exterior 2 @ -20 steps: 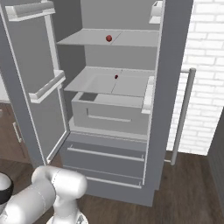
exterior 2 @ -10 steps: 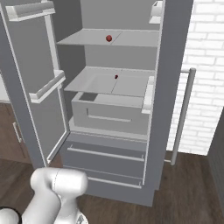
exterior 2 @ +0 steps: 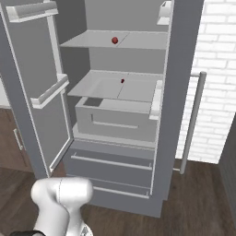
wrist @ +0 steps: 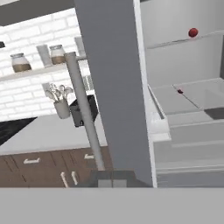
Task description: Take the strawberry from the fridge and place it on top of the pancake, located on the dining counter.
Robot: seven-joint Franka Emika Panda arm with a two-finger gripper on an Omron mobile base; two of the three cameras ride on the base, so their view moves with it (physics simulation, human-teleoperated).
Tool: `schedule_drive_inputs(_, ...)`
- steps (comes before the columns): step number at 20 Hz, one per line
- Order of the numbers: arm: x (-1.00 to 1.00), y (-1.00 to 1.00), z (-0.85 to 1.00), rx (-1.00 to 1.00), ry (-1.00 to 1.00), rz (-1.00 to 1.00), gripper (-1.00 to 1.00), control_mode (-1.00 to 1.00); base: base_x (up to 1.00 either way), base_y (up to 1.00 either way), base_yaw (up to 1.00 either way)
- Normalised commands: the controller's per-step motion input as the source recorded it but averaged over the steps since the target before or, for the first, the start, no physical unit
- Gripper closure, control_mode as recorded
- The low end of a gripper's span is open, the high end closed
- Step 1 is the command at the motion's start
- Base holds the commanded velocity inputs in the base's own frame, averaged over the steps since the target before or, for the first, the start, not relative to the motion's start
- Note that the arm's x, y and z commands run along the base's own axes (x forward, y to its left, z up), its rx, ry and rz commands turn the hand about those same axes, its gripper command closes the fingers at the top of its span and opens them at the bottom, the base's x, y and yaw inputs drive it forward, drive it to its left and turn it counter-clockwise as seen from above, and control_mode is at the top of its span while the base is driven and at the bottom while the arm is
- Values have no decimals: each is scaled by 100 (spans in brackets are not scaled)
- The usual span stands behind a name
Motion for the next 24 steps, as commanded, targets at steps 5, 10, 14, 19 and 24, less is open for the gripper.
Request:
schedule_drive_inputs(5,-19,-98,2,-6,39,0,-100,-100,0,0,0)
schedule_drive_inputs(10,-5,-100,17,-1,37,0,-100,-100,0,0,0)
schedule_drive_inputs(14,-27,-92,37,-7,28,0,-100,-100,0,0,0)
schedule_drive_inputs(19,-27,-78,19,-8,20,0,-100,-100,0,0,0)
schedule_drive_inputs(24,-33,-47,1,-22,-6,6,-100,-100,0,0,0)
